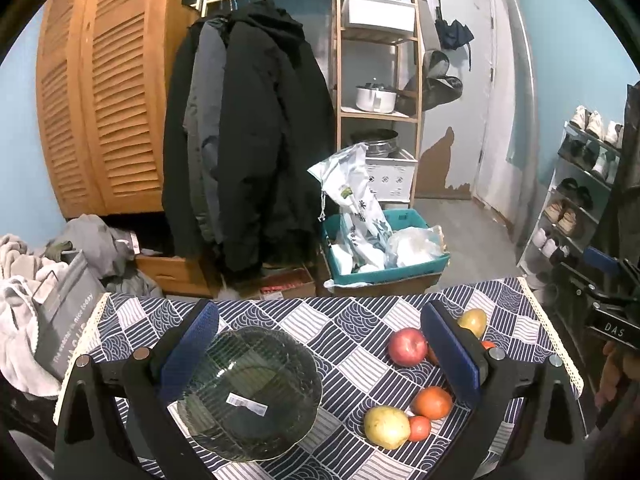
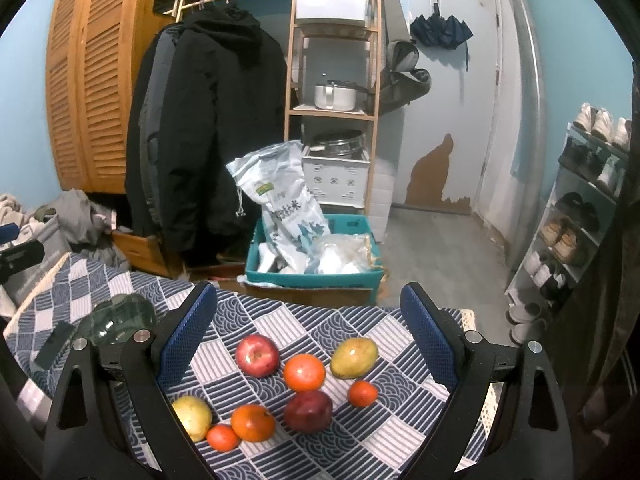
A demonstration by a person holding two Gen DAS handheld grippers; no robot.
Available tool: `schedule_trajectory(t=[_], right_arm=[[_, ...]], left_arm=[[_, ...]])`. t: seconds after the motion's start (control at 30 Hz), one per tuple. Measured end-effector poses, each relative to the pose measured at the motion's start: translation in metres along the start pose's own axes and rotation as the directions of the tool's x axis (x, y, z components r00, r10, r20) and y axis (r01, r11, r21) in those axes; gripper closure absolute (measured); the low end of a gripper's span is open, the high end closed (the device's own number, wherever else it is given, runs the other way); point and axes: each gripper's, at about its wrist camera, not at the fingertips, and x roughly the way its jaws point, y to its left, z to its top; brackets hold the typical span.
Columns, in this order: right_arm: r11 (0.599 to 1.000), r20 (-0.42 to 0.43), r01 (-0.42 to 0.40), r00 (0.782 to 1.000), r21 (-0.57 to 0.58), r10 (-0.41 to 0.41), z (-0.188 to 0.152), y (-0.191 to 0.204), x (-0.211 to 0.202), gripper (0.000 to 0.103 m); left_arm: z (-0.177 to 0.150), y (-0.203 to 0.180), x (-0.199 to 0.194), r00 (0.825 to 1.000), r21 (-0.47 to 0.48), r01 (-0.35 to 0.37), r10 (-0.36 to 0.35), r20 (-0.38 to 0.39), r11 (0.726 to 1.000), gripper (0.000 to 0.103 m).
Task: Organize fruits
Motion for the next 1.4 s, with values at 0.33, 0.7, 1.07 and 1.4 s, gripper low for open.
schedule_trajectory(t=[0.33,0.7,1.07,1.4], right_arm=[[1.0,-0.005,0.003,1.0,-0.019,-0.003,0.0077,0.0018,-0.0005,0.012],[1.0,-0.002,0.002,1.0,-0.02,-0.002,0.0072,0.003,-0.0006,0.012],[1.0,-0.008,-0.004,1.0,-0.016,0.004,0.0079,0.0052,-0.0003,0.012],[1.0,-0.009,-0.007,1.0,-0.014,0.007,0.0079,0.007,0.0007,0.012]], left_arm=[[0.0,0.0011,0.0007,1.0,0.002,-0.011,0.011,-0.004,1.0,0.001],[-0.0002,0.0049,0.0018,1.0,-0.005,-0.013,0.013,-0.015,1.0,0.001],[-0.0002,0.0069,0.0034,0.999,-0.016,-0.009,0.009,-0.035,1.0,0.001],[0.0012,0.0064,0.0035,0.999,-0.017,-0.011,0.01,-0.035,1.0,0.001]])
